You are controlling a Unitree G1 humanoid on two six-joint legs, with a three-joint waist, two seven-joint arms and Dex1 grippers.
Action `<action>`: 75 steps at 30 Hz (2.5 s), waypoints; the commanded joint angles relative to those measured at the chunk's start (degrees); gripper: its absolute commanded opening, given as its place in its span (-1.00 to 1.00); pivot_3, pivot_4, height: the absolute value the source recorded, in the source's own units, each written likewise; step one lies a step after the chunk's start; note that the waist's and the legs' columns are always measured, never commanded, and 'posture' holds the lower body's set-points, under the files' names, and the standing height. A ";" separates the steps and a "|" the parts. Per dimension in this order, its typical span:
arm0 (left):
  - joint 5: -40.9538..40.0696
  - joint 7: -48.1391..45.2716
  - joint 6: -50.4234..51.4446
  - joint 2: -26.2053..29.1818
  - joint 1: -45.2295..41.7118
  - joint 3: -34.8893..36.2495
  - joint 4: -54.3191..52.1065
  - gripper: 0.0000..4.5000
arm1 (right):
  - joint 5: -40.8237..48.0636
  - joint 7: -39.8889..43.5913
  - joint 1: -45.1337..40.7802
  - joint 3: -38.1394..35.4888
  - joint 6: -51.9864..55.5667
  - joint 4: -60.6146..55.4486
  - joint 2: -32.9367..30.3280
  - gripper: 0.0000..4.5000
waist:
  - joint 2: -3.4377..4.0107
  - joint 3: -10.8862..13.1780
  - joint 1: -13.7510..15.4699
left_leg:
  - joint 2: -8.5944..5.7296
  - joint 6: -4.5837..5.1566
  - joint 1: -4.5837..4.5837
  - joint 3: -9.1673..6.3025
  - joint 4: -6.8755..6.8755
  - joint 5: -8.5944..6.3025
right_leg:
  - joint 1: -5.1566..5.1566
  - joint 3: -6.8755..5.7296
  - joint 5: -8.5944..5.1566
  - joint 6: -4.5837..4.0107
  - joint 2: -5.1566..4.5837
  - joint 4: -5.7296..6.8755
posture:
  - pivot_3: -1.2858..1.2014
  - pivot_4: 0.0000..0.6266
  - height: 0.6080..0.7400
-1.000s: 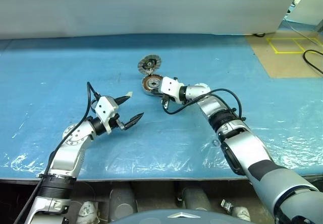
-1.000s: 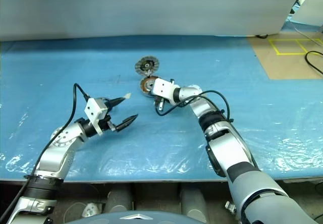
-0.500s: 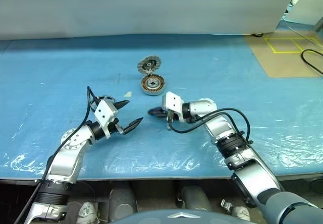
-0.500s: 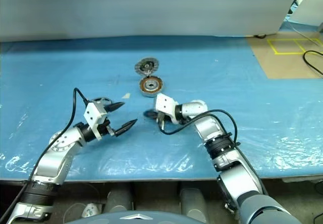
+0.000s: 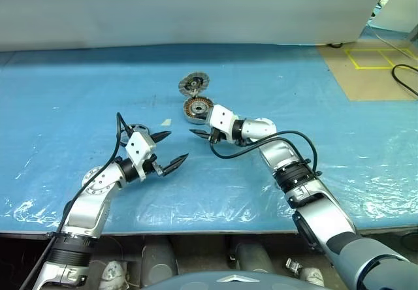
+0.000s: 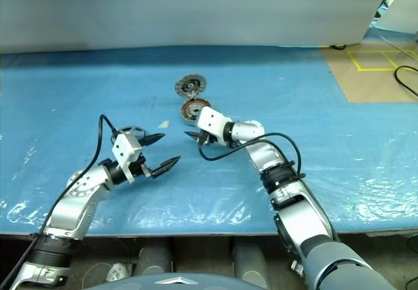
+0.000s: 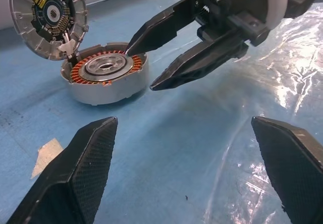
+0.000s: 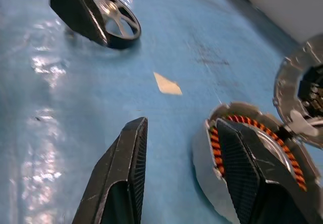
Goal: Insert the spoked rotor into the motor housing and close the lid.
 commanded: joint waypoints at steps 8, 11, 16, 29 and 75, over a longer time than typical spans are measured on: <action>0.13 0.01 -0.15 -0.06 0.08 -0.44 -1.88 1.00 | -4.12 -4.28 -3.32 1.82 -3.80 5.42 0.50 0.01 | 0.00 0.00 0.05 | -0.01 0.00 -0.01 0.00 0.00 0.00 | 0.00 0.00 0.00 0.00 0.00 0.00 | 0.03 -0.52 1.00; 0.26 0.09 -0.23 -0.23 -0.03 -0.72 -1.76 1.00 | -6.76 -6.76 -4.34 3.22 -4.64 9.07 0.78 0.01 | 0.00 0.00 -0.08 | -0.01 0.00 0.01 0.00 0.01 0.00 | 0.00 0.01 0.00 0.00 0.00 0.01 | 0.03 -0.52 1.00; 0.52 0.19 -0.37 -0.47 -0.14 -0.76 -1.67 1.00 | -10.03 -10.98 -6.59 4.67 -6.54 14.50 1.20 -0.56 | 0.00 0.00 -0.03 | -0.01 0.00 0.07 0.00 0.04 0.00 | 0.04 0.02 0.00 0.00 -0.01 0.04 | 0.03 -0.52 1.00; 1.08 0.51 -0.51 -0.59 0.06 -0.71 -1.60 1.00 | -7.01 -9.80 -7.94 2.00 -8.56 17.46 1.74 -0.99 | 0.01 0.00 -0.02 | -0.01 0.01 0.09 0.00 0.06 -0.01 | 0.07 0.03 0.00 -0.01 -0.01 0.05 | 0.03 -0.52 1.00; 1.95 0.41 -0.33 -1.09 0.44 -1.06 -1.43 1.00 | -4.44 -2.42 -11.26 2.80 -0.83 11.94 0.94 -0.02 | 0.01 0.00 0.05 | -0.02 0.00 -0.02 0.00 0.00 0.00 | -0.01 -0.01 -0.02 0.01 -0.02 0.01 | 0.03 -0.52 1.00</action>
